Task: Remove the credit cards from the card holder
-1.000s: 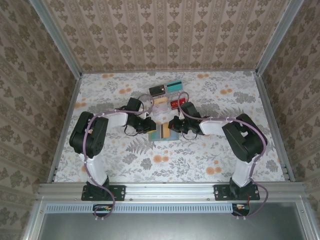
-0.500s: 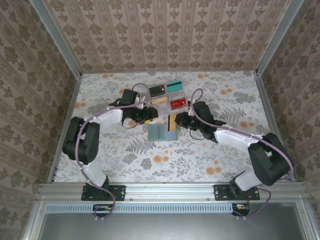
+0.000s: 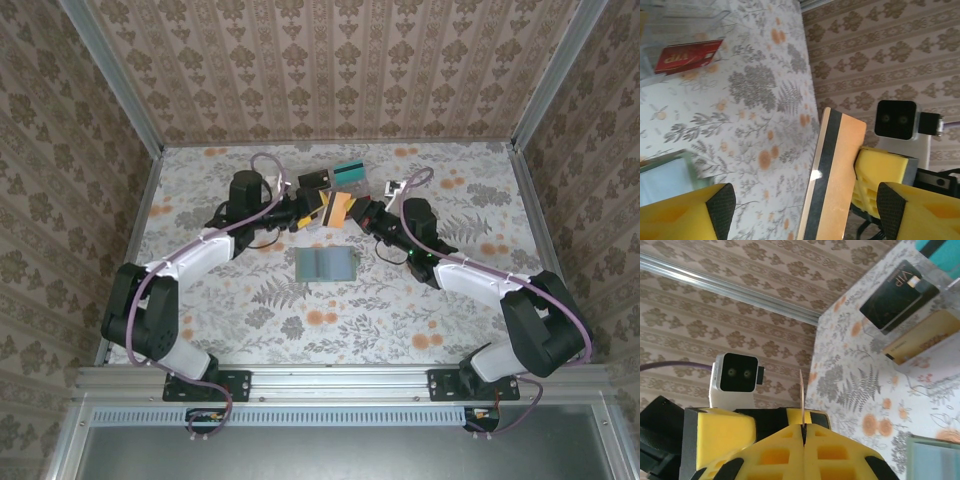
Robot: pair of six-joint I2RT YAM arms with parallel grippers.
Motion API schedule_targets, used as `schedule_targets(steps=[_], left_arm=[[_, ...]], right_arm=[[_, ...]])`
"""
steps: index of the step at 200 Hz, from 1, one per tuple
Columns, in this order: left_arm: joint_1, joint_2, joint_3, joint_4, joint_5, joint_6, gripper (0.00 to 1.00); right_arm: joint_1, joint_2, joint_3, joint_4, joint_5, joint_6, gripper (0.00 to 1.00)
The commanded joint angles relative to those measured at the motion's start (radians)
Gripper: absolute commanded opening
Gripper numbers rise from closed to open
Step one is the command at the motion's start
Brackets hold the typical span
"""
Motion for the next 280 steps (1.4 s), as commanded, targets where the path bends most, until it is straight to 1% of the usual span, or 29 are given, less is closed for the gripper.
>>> schedule_targets(steps=[1, 7, 10, 15, 38, 51, 71, 134, 150, 159, 165, 174, 195, 201, 204, 210, 220, 226, 229, 234, 247, 267, 280], left_arm=[[-0.004, -0.022, -0.013, 0.102, 0.037, -0.081, 0.78], [-0.005, -0.020, -0.016, 0.121, 0.042, -0.098, 0.77], [-0.029, -0.019, -0.019, 0.132, 0.044, -0.106, 0.77], [-0.034, -0.016, -0.021, 0.154, 0.049, -0.120, 0.74], [-0.031, 0.002, -0.034, 0.277, 0.073, -0.193, 0.54], [-0.030, 0.019, -0.034, 0.337, 0.088, -0.225, 0.46], [-0.032, 0.043, -0.041, 0.408, 0.102, -0.273, 0.37], [-0.032, 0.065, -0.048, 0.421, 0.114, -0.276, 0.15], [-0.031, 0.067, -0.043, 0.407, 0.113, -0.264, 0.06], [-0.031, 0.068, -0.040, 0.397, 0.113, -0.254, 0.00], [-0.030, 0.068, -0.039, 0.387, 0.113, -0.244, 0.00], [-0.028, 0.068, -0.035, 0.366, 0.113, -0.221, 0.00], [-0.017, 0.065, -0.028, 0.290, 0.107, -0.146, 0.00], [-0.017, 0.063, -0.021, 0.255, 0.104, -0.122, 0.00], [0.009, 0.062, -0.020, 0.235, 0.102, -0.106, 0.00], [0.021, 0.061, -0.014, 0.195, 0.098, -0.068, 0.00], [0.035, 0.055, 0.004, 0.093, 0.084, 0.007, 0.00], [0.042, 0.053, 0.023, 0.019, 0.071, 0.069, 0.00], [0.045, 0.052, 0.035, -0.019, 0.064, 0.099, 0.00], [0.051, 0.050, 0.055, -0.085, 0.051, 0.164, 0.00], [0.059, 0.048, 0.119, -0.279, -0.029, 0.335, 0.00], [0.058, 0.076, 0.249, -0.526, -0.109, 0.600, 0.00], [0.058, 0.111, 0.347, -0.665, -0.177, 0.736, 0.00]], right_arm=[[-0.005, -0.019, 0.007, 0.092, -0.024, 0.058, 0.00], [-0.005, -0.021, 0.008, 0.096, -0.025, 0.060, 0.00], [-0.006, -0.022, 0.008, 0.098, -0.024, 0.061, 0.00], [-0.006, -0.022, 0.008, 0.101, -0.024, 0.063, 0.00], [-0.013, -0.020, 0.013, 0.115, -0.035, 0.075, 0.00], [-0.018, -0.018, 0.011, 0.125, -0.037, 0.081, 0.00], [-0.026, -0.013, 0.008, 0.136, -0.039, 0.093, 0.00], [-0.041, 0.008, 0.013, 0.146, -0.046, 0.107, 0.00], [-0.043, 0.015, 0.016, 0.139, -0.050, 0.106, 0.00], [-0.043, 0.017, 0.018, 0.128, -0.054, 0.104, 0.02], [-0.045, 0.017, 0.020, 0.114, -0.058, 0.102, 0.05], [-0.048, 0.016, 0.028, 0.069, -0.066, 0.100, 0.14], [-0.055, 0.001, 0.061, -0.136, -0.074, 0.051, 0.48], [-0.056, -0.009, 0.066, -0.190, -0.066, 0.026, 0.54], [-0.057, -0.015, 0.066, -0.217, -0.061, 0.014, 0.58], [-0.057, -0.029, 0.065, -0.262, -0.047, -0.008, 0.64], [-0.057, -0.047, 0.065, -0.339, -0.019, -0.050, 0.73], [-0.058, -0.047, 0.069, -0.392, -0.004, -0.078, 0.77], [-0.059, -0.080, 0.073, -0.424, 0.003, -0.097, 0.79], [-0.059, -0.088, 0.076, -0.456, 0.011, -0.117, 0.81], [-0.064, -0.102, 0.085, -0.537, 0.034, -0.172, 0.86], [-0.076, -0.107, 0.092, -0.611, 0.045, -0.221, 0.92], [-0.090, -0.104, 0.086, -0.621, 0.035, -0.234, 0.96]])
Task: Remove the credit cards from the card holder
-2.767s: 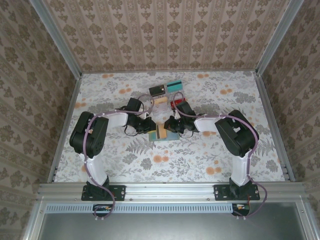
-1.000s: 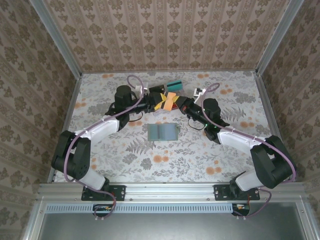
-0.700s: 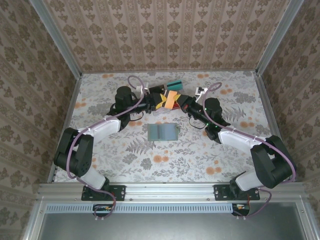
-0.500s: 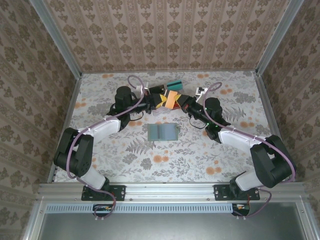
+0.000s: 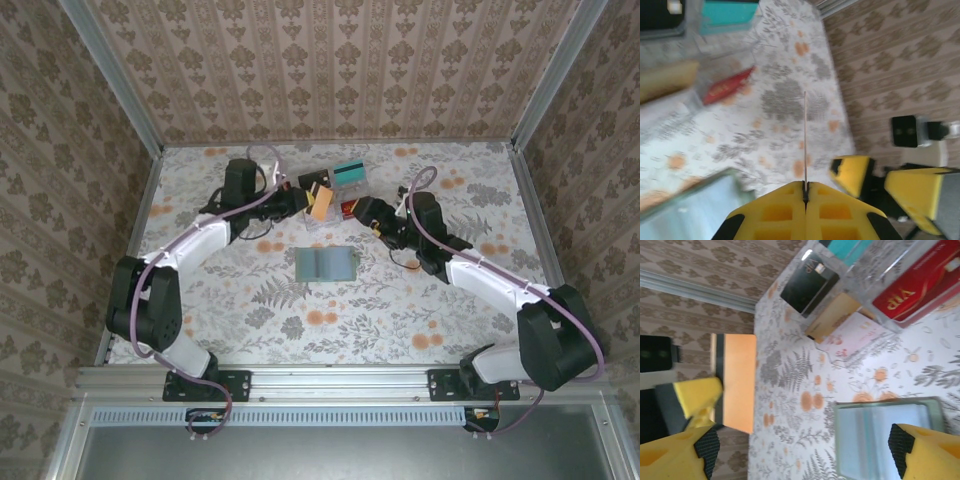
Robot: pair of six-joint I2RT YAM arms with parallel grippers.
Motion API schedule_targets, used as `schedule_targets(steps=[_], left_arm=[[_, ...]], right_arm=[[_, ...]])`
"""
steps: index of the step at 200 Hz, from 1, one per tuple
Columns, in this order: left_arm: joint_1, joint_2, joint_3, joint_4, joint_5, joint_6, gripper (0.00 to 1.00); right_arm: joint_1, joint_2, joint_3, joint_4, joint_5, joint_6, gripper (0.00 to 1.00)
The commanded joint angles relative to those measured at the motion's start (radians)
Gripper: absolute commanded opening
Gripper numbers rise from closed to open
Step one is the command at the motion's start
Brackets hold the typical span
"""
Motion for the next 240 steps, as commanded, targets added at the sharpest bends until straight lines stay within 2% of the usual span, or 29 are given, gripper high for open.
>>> schedule_targets(steps=[1, 12, 40, 92, 132, 153, 192, 240], left_arm=[[-0.002, 0.046, 0.173, -0.374, -0.136, 0.401, 0.00], [-0.001, 0.078, 0.239, -0.440, -0.158, 0.474, 0.00], [-0.012, 0.143, 0.361, -0.508, -0.182, 0.634, 0.00], [-0.101, 0.236, 0.505, -0.535, -0.398, 0.998, 0.00], [-0.123, 0.349, 0.632, -0.611, -0.429, 1.189, 0.00], [-0.135, 0.357, 0.608, -0.583, -0.414, 1.337, 0.00], [-0.134, 0.394, 0.605, -0.561, -0.424, 1.453, 0.00], [-0.116, 0.462, 0.627, -0.574, -0.445, 1.478, 0.00]], right_arm=[[-0.022, -0.018, 0.025, -0.138, 0.027, -0.096, 0.96], [-0.036, -0.017, 0.017, -0.132, 0.017, -0.101, 0.99], [-0.076, -0.008, 0.012, -0.139, -0.020, -0.114, 1.00], [-0.135, -0.008, -0.007, -0.171, -0.085, -0.133, 1.00], [-0.145, -0.018, -0.031, -0.177, -0.103, -0.135, 1.00], [-0.146, -0.031, -0.044, -0.178, -0.103, -0.132, 1.00], [-0.146, -0.048, -0.063, -0.175, -0.100, -0.119, 0.99], [-0.146, -0.058, -0.075, -0.160, -0.105, -0.102, 1.00]])
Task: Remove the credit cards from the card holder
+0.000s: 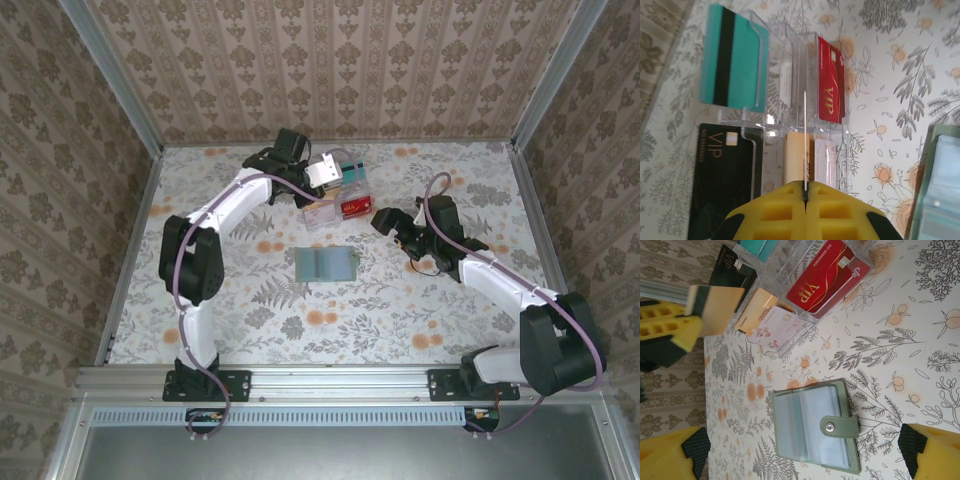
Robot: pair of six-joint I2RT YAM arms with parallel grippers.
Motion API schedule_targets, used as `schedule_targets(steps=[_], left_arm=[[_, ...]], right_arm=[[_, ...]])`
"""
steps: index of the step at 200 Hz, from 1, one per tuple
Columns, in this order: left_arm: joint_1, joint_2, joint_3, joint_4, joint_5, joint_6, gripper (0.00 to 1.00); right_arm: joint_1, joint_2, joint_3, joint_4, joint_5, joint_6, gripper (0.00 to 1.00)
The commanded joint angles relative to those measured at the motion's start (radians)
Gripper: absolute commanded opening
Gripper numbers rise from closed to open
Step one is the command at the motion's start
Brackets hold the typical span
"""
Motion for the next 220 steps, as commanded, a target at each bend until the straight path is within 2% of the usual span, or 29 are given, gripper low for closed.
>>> schedule_targets(steps=[1, 61, 108, 168, 220], left_arm=[[0.015, 0.042, 0.023, -0.022, -0.008, 0.057, 0.00], [0.020, 0.080, 0.022, 0.028, -0.077, 0.043, 0.00], [0.020, 0.073, 0.004, 0.056, -0.081, 0.032, 0.00], [0.025, 0.091, 0.003, 0.043, -0.059, 0.082, 0.00], [0.043, 0.107, 0.030, -0.022, 0.024, 0.118, 0.02]], right_arm=[[-0.005, -0.028, -0.021, 0.004, -0.022, 0.018, 1.00], [-0.006, -0.052, -0.034, 0.004, -0.020, 0.028, 1.00], [-0.004, -0.052, -0.032, 0.000, -0.020, 0.028, 1.00], [-0.005, -0.050, -0.029, 0.000, -0.025, 0.029, 1.00], [-0.004, -0.048, -0.029, 0.000, -0.028, 0.029, 1.00]])
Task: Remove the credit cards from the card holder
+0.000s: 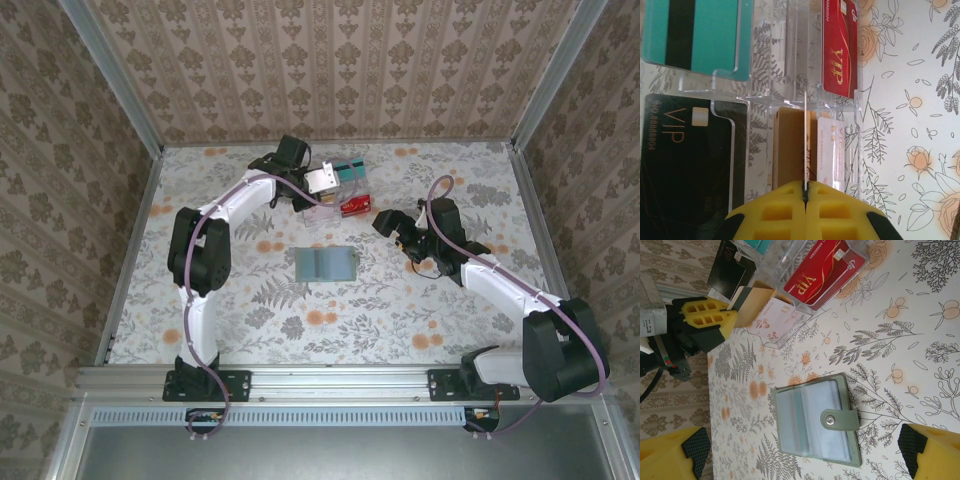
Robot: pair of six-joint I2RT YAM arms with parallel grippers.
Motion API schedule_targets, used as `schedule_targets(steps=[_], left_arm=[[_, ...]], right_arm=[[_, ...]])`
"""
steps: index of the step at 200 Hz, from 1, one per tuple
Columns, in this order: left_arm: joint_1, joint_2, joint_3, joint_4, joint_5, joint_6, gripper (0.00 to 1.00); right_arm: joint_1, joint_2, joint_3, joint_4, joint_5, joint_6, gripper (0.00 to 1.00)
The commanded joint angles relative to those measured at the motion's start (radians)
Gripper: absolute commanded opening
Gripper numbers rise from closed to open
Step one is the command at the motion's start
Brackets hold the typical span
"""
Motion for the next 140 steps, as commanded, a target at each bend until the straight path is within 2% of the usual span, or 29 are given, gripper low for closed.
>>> schedule_targets(steps=[1, 33, 67, 105, 140], left_arm=[[0.016, 0.025, 0.030, -0.056, 0.057, 0.044, 0.02], [0.023, 0.031, 0.037, -0.051, 0.051, 0.036, 0.06], [0.025, 0.018, 0.061, -0.059, 0.027, 0.004, 0.30], [0.025, -0.001, 0.071, -0.032, 0.003, -0.014, 0.31], [0.025, -0.045, 0.047, 0.011, -0.001, -0.087, 0.31]], right_arm=[[-0.005, -0.016, -0.005, 0.001, -0.024, 0.007, 1.00], [-0.005, -0.017, -0.005, 0.002, -0.026, 0.009, 1.00], [-0.004, -0.017, -0.005, 0.002, -0.027, 0.009, 1.00], [-0.003, -0.009, 0.000, 0.007, -0.033, 0.009, 1.00], [0.001, -0.008, 0.003, -0.006, -0.024, 0.000, 1.00]])
